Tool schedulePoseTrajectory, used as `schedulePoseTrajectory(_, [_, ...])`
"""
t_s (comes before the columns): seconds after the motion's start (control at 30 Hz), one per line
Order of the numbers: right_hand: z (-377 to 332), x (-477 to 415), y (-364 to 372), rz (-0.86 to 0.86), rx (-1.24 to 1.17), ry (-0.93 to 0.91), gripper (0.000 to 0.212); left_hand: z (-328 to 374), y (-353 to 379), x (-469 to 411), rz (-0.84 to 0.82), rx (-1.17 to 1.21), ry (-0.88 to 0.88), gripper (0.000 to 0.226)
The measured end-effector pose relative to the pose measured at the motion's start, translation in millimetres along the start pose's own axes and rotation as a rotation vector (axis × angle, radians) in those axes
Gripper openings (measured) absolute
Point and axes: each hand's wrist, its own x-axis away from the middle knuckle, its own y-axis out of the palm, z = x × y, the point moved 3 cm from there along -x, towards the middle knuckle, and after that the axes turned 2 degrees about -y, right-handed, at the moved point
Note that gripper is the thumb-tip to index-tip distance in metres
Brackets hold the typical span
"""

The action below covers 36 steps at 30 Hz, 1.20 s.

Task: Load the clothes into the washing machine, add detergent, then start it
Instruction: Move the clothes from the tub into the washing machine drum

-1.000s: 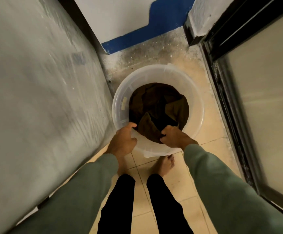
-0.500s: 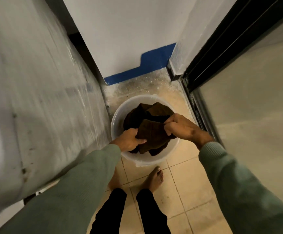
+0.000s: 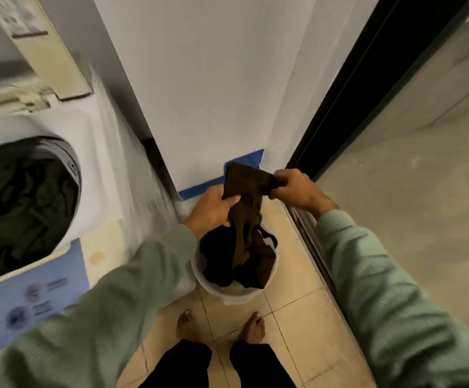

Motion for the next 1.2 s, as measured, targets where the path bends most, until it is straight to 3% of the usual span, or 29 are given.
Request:
schedulePoseTrajectory(0.1, [-27,19,-17,-0.038,-0.117,-0.026,0.047,54,-10,22,0.061,0.035,0.053,0.022])
schedulePoseTrajectory(0.23, [-63,41,-19,-0.066,-0.208,-0.127,0.122,129,-25,49,0.138,0.17,0.139,0.009])
schedulePoseTrajectory(0.3, [-74,48,-22,0.061,-0.209,-0.167,0.14,161,-34,63,0.155,0.27,0.156,0.01])
schedulePoseTrajectory(0.37, [-76,55,-23,0.132,-0.203,-0.136,0.145,188,-41,76,0.151,0.354,0.174,0.022])
schedulePoseTrajectory(0.5, [-70,67,-23,0.154,-0.137,0.084,0.137,233,-49,106,0.13,0.492,0.211,0.04])
schedulePoseTrajectory(0.7, [-68,83,-42,0.296,-0.045,0.383,0.085,285,-75,143,0.136,0.677,0.321,0.031])
schedulePoseTrajectory(0.8, [-76,89,-60,0.285,-0.034,0.37,0.053,309,-94,158,0.153,0.705,0.422,0.031])
schedulePoseTrajectory(0.93, [-97,96,-117,0.455,-0.085,0.321,0.044,318,-127,164,0.223,0.712,0.484,0.012])
schedulePoseTrajectory(1.07, [-133,105,-179,0.578,-0.152,0.204,0.037,293,-154,145,0.422,0.15,0.408,0.015])
schedulePoseTrajectory(1.13, [-163,110,-198,0.63,-0.129,0.134,0.043,281,-152,134,0.408,-0.277,0.339,0.032])
schedulePoseTrajectory(1.2, [-199,116,-211,0.663,-0.095,0.05,0.036,273,-135,137,0.391,-0.776,0.257,0.045])
